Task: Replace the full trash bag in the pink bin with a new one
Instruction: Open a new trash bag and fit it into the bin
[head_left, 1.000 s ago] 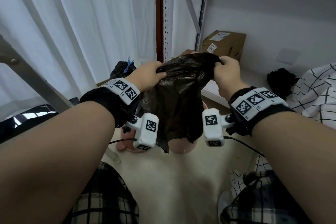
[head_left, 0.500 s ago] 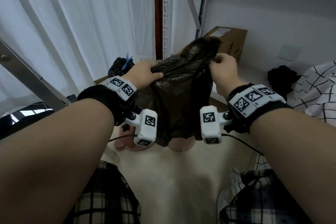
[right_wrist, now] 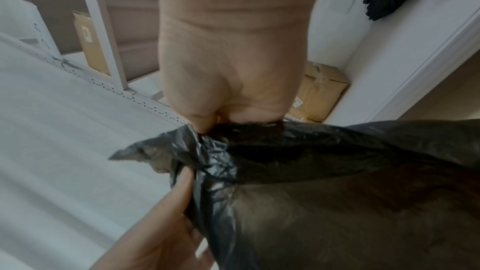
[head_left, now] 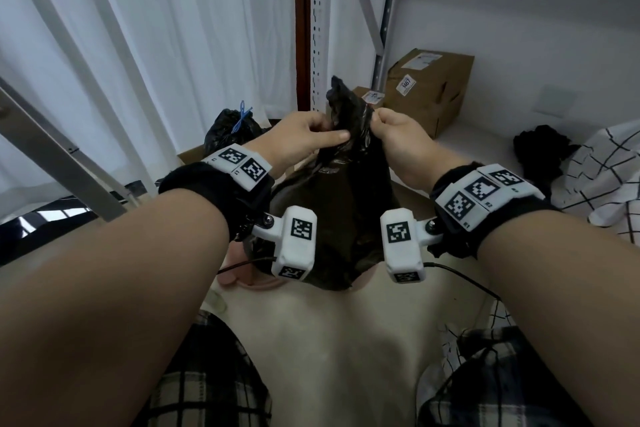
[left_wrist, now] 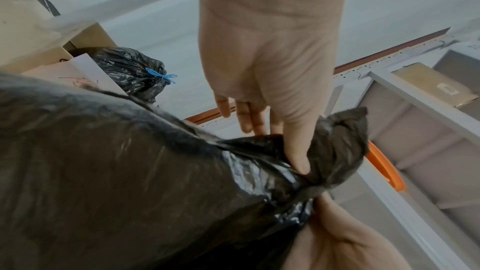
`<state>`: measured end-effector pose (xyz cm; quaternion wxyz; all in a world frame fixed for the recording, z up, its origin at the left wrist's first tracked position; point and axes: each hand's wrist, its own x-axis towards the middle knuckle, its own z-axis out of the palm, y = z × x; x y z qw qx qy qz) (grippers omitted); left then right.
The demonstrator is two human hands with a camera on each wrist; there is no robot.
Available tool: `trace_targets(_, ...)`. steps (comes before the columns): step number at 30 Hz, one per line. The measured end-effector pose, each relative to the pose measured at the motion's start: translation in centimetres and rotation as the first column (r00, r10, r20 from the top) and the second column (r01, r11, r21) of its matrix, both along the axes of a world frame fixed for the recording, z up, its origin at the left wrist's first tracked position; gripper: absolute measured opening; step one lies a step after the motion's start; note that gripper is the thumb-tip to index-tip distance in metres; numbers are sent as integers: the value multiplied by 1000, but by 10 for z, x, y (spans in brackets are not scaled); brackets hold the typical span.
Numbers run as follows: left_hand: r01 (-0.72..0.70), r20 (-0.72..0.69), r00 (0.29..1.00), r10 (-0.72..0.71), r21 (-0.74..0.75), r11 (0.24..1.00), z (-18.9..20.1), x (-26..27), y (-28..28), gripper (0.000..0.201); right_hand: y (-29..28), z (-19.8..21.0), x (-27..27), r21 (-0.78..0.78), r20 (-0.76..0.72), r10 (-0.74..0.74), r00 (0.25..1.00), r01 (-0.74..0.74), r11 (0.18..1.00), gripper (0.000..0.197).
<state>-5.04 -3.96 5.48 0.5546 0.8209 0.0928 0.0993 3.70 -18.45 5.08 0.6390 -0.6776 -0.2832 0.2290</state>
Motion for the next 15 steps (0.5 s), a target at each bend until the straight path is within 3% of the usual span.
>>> trace_targets(3,44,-31,998,-46,-63,997,-5,3,2,12,5,-1,3,-36,24,-92,995,93,995,26)
trace_targets(5,4,-4,1000,-4,-90,996,-7,7,1,5,8,0,4,-64,30,-147,989,149,987,21)
trace_targets(6,-43,23,999,45,-67,997,-6,11,0,6,10,1,5,-79,9,-137,990,138,987,34)
trace_targets(8,-139,90,986,139,-5,990,-4,17,-2,9,11,3,6,-113,-8,-69,998,68,991,60)
trace_targets(11,-221,163,966,202,108,969,1,20,-2,12,12,2,5,-126,18,33,999,-30,992,64)
trace_targets(13,-231,184,965,187,258,938,2,20,1,13,14,-2,8,-152,104,-34,994,49,987,59)
trace_targets(15,-260,196,961,197,391,883,1,19,6,14,13,-4,11,-213,237,-162,958,214,953,38)
